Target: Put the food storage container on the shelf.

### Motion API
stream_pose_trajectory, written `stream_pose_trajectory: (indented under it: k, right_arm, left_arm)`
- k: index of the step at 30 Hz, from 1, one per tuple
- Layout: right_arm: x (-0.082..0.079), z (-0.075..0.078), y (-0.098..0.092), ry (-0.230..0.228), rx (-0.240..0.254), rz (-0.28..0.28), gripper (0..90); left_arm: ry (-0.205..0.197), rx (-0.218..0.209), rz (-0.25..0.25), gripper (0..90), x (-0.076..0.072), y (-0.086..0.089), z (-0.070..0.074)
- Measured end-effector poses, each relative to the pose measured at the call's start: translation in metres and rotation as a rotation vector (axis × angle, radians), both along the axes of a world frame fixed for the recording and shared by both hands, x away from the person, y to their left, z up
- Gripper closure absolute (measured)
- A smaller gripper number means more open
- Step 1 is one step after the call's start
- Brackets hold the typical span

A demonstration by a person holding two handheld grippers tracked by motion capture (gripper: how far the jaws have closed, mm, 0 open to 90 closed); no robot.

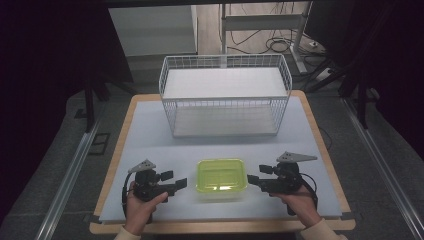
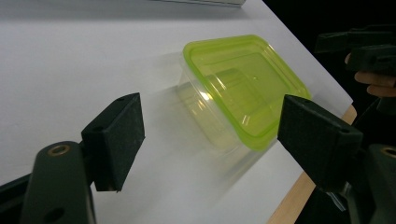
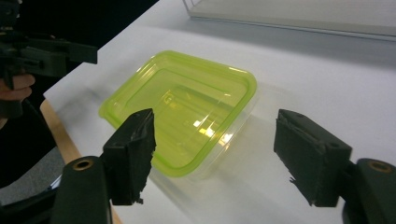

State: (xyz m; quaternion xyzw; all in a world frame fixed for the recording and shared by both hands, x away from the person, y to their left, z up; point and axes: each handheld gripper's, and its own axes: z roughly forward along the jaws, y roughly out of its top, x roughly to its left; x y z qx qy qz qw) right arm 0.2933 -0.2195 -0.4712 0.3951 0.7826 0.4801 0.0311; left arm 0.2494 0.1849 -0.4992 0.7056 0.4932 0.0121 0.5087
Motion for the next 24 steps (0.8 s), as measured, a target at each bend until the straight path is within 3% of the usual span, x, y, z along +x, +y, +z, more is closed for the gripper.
stream_pose_trajectory:
  k: [10,14,24]
  right_arm:
    - [0.015,-0.008,0.004,0.081,-0.005,-0.021,38.0]
    - [0.019,-0.011,0.007,0.119,-0.004,-0.027,40.6]
    - [0.030,-0.013,0.014,0.147,0.002,-0.034,44.8]
  left_arm:
    - [0.052,-0.029,-0.008,23.3,0.014,-0.011,0.001]
    - [0.067,-0.013,-0.022,24.1,0.020,-0.019,0.001]
    - [0.129,-0.009,-0.014,27.5,0.029,-0.023,-0.004]
